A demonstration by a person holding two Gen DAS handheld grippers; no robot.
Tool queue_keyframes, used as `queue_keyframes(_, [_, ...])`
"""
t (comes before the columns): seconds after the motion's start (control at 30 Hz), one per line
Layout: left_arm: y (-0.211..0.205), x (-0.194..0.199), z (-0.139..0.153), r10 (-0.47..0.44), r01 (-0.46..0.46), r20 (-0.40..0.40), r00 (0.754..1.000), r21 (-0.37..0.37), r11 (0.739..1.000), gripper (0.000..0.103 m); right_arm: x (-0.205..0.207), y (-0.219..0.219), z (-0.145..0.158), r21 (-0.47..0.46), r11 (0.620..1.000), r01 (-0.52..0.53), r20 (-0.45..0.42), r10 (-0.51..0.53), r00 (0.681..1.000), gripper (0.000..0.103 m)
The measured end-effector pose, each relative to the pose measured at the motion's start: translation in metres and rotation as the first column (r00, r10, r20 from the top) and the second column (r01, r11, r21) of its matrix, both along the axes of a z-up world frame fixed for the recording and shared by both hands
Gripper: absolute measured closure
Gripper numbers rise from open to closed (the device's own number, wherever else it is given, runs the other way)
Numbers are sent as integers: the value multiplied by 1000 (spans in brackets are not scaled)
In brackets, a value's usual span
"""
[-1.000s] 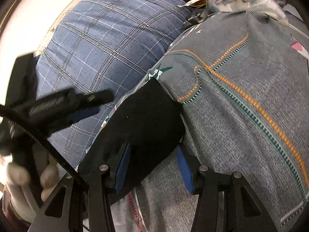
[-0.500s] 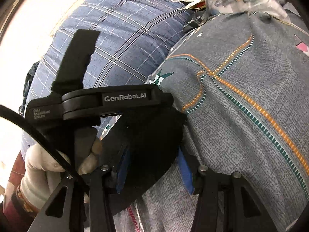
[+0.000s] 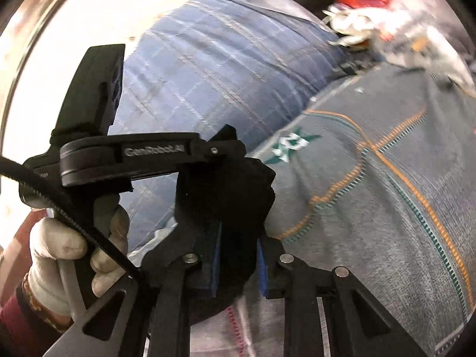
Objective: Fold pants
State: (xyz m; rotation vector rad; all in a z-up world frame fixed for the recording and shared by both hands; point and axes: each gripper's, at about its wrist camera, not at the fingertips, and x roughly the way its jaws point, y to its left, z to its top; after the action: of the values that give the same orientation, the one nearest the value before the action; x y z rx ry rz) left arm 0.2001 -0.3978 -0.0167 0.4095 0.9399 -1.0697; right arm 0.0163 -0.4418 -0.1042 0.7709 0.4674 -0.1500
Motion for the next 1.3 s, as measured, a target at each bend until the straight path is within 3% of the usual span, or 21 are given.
queue_keyframes(0.27, [93, 3, 41, 90, -96, -50, 995, -144, 985, 89, -1, 51, 39, -71, 990, -119, 73, 124, 990, 83])
queue_keyframes(0.47, [176, 14, 54, 179, -194, -92, 980, -209, 958, 90, 13, 107, 65, -144, 959, -244, 51, 254, 966, 84])
queue_keyframes(0.6, [231, 27, 49, 249, -280, -148, 957, -253, 926, 90, 31, 155, 73, -204, 923, -325, 7, 334, 943, 84])
queue_keyframes(0.87, [322, 60, 19, 348, -431, -285, 893, -319, 844, 90, 71, 243, 67, -292, 834, -468, -116, 455, 883, 84])
queue_keyframes(0.97, [351, 75, 0, 383, -491, -342, 858, -328, 807, 90, 86, 265, 62, -306, 807, -505, -150, 483, 863, 84])
queue_keyframes(1.3, [406, 96, -65, 442, -612, -473, 762, -306, 729, 90, 118, 320, 25, -352, 717, -602, -270, 537, 799, 84])
